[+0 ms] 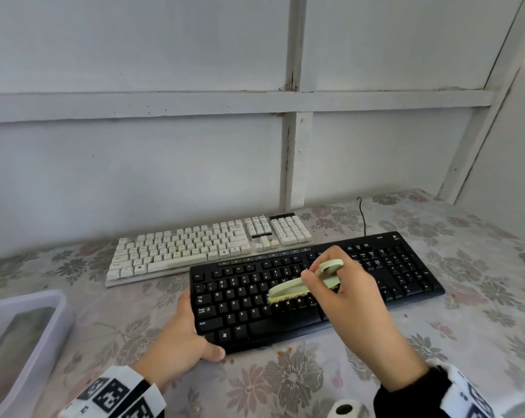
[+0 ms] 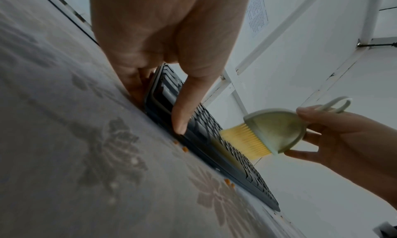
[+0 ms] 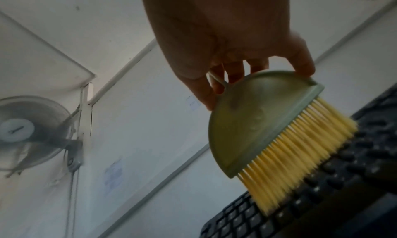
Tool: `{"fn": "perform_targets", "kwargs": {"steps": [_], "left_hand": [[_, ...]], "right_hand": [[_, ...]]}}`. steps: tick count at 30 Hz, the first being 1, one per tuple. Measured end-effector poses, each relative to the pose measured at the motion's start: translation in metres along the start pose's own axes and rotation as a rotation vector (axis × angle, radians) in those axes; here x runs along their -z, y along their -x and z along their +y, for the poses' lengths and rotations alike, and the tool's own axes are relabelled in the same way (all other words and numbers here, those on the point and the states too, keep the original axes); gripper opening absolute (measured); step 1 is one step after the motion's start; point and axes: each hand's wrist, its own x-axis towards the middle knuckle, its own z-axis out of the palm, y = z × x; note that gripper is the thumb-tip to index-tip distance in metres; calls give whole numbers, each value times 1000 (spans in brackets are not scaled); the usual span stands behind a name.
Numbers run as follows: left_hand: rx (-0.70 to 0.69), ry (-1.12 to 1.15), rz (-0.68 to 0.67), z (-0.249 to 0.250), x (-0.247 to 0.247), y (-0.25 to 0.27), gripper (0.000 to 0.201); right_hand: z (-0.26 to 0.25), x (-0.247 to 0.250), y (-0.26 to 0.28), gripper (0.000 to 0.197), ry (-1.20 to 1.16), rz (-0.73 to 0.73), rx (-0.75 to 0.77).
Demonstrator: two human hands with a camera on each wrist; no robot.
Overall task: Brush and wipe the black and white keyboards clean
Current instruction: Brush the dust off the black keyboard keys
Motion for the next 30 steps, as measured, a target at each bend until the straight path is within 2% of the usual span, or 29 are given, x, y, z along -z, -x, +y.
{"fn": "perform_targets", "kwargs": {"steps": [3,6,9,12,15,18,21,26,30], "left_hand": [[4,-12,1,1,0,1,112],[5,-7,-2,2,0,0,110],[17,-3,-3,3,0,1,112],[20,0,-2,1,0,1,113],[14,-1,-3,2,0,1,112],[9,4,-8,2,0,1,110],[2,15,-14,2,0,1,113],[1,32,-20,2,0,2,112],[25,23,-13,2,1,3,114]], "right_hand": [[5,0,0,16,-26,-32,-29],[17,7,-7,20,94,42,-53],[16,15,-11,15,206,140,-34],[10,16,-8,15,123,96,24],[12,13,-7,14,-15,3,-14],[24,19,-11,17,60,53,-44],[28,29,-15,20,140,142,-12],[31,37,-14,12,-87,-1,-72],[47,51,-22,13,40,99,-124]]}}
